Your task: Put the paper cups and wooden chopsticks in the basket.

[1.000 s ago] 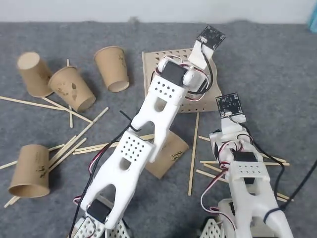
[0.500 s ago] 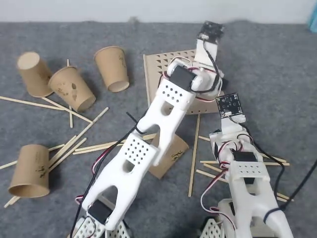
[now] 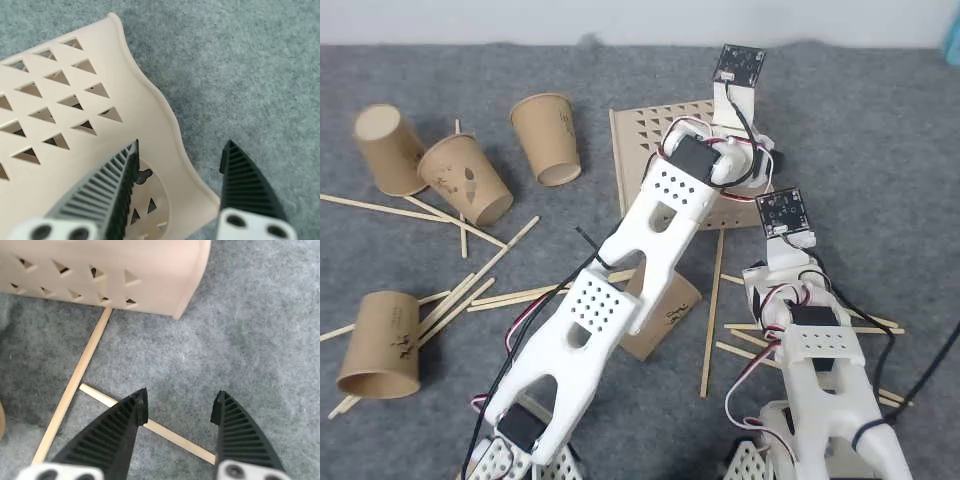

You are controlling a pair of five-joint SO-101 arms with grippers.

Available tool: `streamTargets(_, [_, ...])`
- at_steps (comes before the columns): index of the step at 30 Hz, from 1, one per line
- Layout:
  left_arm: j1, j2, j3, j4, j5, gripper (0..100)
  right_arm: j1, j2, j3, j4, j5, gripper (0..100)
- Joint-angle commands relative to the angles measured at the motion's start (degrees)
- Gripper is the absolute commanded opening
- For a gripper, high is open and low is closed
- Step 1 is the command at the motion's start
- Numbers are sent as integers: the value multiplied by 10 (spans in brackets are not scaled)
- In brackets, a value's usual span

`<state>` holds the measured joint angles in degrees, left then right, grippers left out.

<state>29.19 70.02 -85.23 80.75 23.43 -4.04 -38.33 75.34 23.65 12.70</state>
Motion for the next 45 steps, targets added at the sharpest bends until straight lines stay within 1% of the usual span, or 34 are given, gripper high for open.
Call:
streamTargets(1, [6, 2, 3, 11, 12, 257, 2, 0, -23, -10, 8, 221])
streamTargets(4, [11, -3, -3, 47, 17, 257, 2, 0, -23, -10, 8, 221])
streamTargets(9, [19, 4, -68, 121, 48, 257, 4, 0, -23, -10, 8, 221])
streamTargets(12, [15, 4, -65, 121, 62, 257, 3, 0, -23, -10, 8, 221])
streamTargets(17, [16, 7, -65, 110, 58, 258, 4, 0, -23, -8, 8, 221])
streamTargets(23, [15, 58, -67, 87, 58, 258, 5, 0, -23, -8, 8, 221])
streamTargets(28, [-9, 65, -74, 113, 58, 258, 5, 0, -23, -8, 8, 221])
streamTargets(32, [-33, 61, -110, 178, 54, 258, 5, 0, -23, -9, 8, 221])
streamTargets(34, [-35, 43, -102, 202, 30, 257, 4, 0, -23, -9, 8, 221])
streamTargets(41, [-64, -29, -11, 200, -33, 205, 4, 0, -23, -9, 8, 221])
streamTargets(45, [-71, -98, 65, 200, -40, 206, 4, 0, -23, -9, 8, 221])
